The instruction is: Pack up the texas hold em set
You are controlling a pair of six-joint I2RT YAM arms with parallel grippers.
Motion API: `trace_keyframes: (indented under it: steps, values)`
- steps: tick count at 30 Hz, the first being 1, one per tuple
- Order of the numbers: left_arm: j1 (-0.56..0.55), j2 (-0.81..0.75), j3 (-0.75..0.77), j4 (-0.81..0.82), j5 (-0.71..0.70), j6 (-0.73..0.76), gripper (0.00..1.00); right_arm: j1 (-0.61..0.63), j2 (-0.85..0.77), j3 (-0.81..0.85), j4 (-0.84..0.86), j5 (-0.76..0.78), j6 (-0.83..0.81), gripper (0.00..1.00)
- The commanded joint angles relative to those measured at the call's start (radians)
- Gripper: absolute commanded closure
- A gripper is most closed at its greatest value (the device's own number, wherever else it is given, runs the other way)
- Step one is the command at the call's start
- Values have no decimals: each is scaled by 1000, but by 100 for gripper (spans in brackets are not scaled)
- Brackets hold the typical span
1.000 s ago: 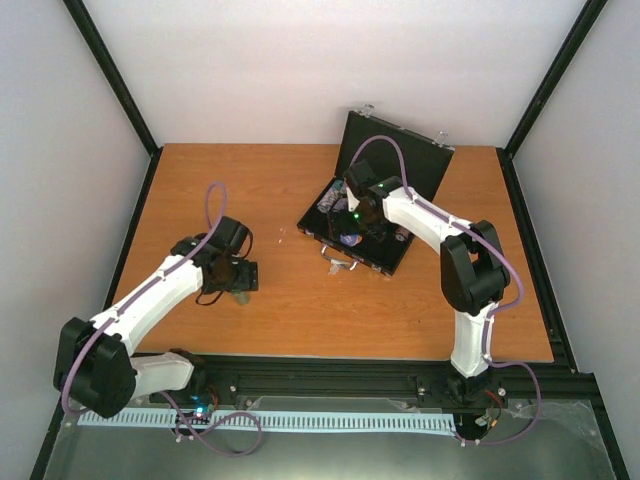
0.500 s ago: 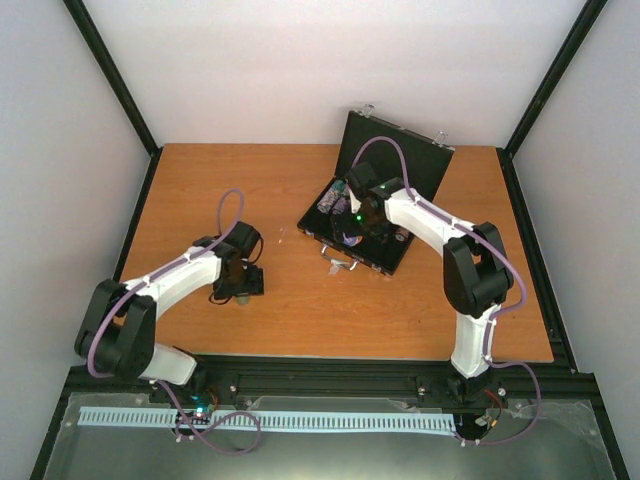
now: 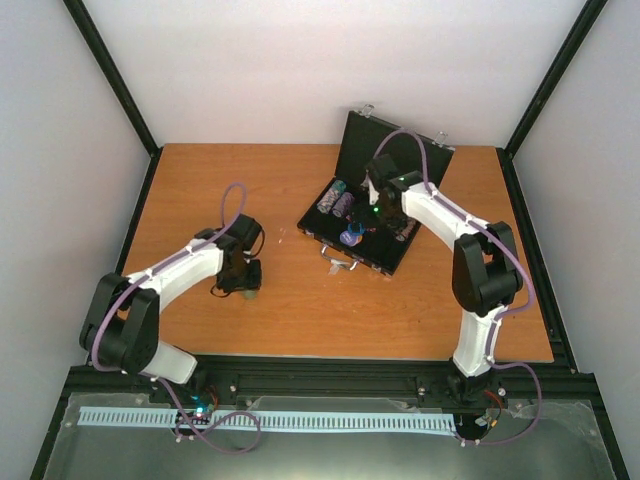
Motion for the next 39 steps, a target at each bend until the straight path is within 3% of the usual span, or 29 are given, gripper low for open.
trace_keyframes:
  steps: [1, 5, 8, 12, 16, 24, 39]
  values:
    - [5, -106, 189, -56, 130, 87, 99, -63, -59, -9, -4, 20, -5, 2]
    - [3, -242, 256, 89, 252, 98, 99, -127, -76, -24, 22, 42, 15, 2]
    - [1, -249, 227, 248, 271, 60, 99, -152, -79, -31, 46, 79, 14, 2]
    - [-12, -121, 227, 453, 255, 9, 99, -165, -68, -35, 76, 138, 14, 2]
    - [-45, 77, 331, 586, 247, -32, 99, -191, -65, -58, 125, 175, 19, 2]
    - [-127, 399, 617, 616, 180, -59, 99, -260, -45, -63, 158, 158, 11, 2]
    - [-152, 600, 648, 671, 125, -135, 99, -302, -22, -88, 175, 120, 7, 2]
